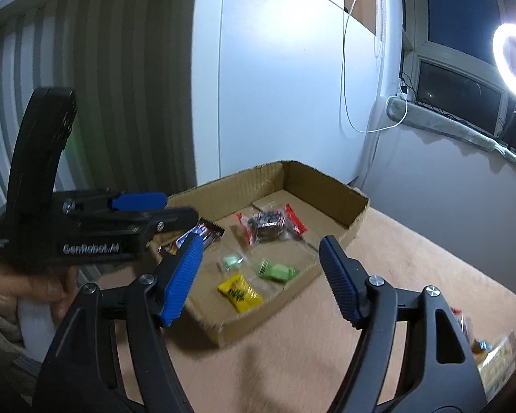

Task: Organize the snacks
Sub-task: 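Lower both held candies into the box and open both grippers, then move both open grippers back to the snack pile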

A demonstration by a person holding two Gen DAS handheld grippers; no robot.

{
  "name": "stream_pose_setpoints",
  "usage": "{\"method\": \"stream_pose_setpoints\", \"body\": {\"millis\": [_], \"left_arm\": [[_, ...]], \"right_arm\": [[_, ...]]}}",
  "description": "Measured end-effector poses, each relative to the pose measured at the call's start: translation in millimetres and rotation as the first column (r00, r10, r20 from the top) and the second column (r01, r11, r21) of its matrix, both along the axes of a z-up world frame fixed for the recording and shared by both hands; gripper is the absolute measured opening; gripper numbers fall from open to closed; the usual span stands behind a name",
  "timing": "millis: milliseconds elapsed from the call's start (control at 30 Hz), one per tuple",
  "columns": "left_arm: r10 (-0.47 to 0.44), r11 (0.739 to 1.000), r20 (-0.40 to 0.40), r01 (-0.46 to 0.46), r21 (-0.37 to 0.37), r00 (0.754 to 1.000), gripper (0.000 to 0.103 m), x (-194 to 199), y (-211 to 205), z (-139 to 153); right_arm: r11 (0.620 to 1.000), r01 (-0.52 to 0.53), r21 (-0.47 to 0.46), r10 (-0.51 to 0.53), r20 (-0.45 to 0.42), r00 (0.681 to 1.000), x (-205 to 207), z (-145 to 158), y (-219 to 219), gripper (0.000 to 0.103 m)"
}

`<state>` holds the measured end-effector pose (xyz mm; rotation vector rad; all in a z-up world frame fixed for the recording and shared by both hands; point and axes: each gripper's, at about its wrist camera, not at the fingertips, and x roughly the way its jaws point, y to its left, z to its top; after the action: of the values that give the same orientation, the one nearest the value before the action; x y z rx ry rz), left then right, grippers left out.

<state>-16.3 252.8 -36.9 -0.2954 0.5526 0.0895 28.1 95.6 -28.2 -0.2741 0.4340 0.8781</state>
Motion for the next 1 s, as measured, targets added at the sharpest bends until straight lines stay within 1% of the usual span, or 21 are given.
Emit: {"method": "stream_pose_setpoints", "body": {"millis": [67,133,267,333,367,400,500,633,700,767,933,1000], "left_arm": [[-0.007,1.000,0.000,0.007,0.009,1.000,0.060,0,-6,3],[-0.017,1.000,0.000,0.017,0.021,1.000,0.062,-1,-15,6],[-0.047,0.998,0.006,0.047,0.042,0.999,0.062,-1,-35,15],[-0.071,0.996,0.011,0.070,0.057,0.997,0.064,0,-51,20],[-0.079,0.995,0.011,0.078,0.063,0.997,0.068,1,-57,21],[-0.089,0.994,0.011,0.088,0.071,0.996,0.069,2,-65,23],[-0.135,0.987,0.004,0.135,0.091,0.991,0.069,7,-90,26],[-0.215,0.969,-0.021,0.216,0.116,0.976,0.069,17,-129,26],[-0.269,0.953,-0.037,0.272,0.137,0.962,0.069,23,-152,25],[-0.298,0.941,-0.050,0.302,0.154,0.953,0.069,26,-166,25],[-0.364,0.914,-0.074,0.372,0.162,0.928,0.069,34,-201,23],[-0.398,0.899,-0.094,0.408,0.161,0.913,0.069,38,-213,21]], "right_arm": [[1.000,0.006,0.027,-0.005,-0.013,1.000,-4,1,-10,0.073],[0.999,0.026,0.020,-0.026,-0.007,1.000,-9,1,-20,0.073],[0.998,0.067,0.021,-0.067,0.002,0.998,-19,1,-48,0.073],[0.995,0.092,0.027,-0.092,0.003,0.996,-22,0,-65,0.073],[0.994,0.103,0.028,-0.104,0.002,0.995,-23,0,-75,0.073],[0.993,0.115,0.028,-0.115,0.001,0.993,-23,-1,-83,0.073],[0.987,0.160,0.029,-0.160,-0.010,0.987,-23,-5,-114,0.073],[0.968,0.246,0.050,-0.245,-0.032,0.969,-19,-10,-163,0.073],[0.958,0.280,0.058,-0.279,-0.036,0.960,-17,-11,-182,0.073],[0.947,0.315,0.064,-0.313,-0.038,0.949,-15,-11,-202,0.073],[0.913,0.402,0.071,-0.400,-0.041,0.916,-12,-15,-249,0.073],[0.896,0.438,0.073,-0.434,-0.059,0.899,-11,-18,-270,0.073]]}}
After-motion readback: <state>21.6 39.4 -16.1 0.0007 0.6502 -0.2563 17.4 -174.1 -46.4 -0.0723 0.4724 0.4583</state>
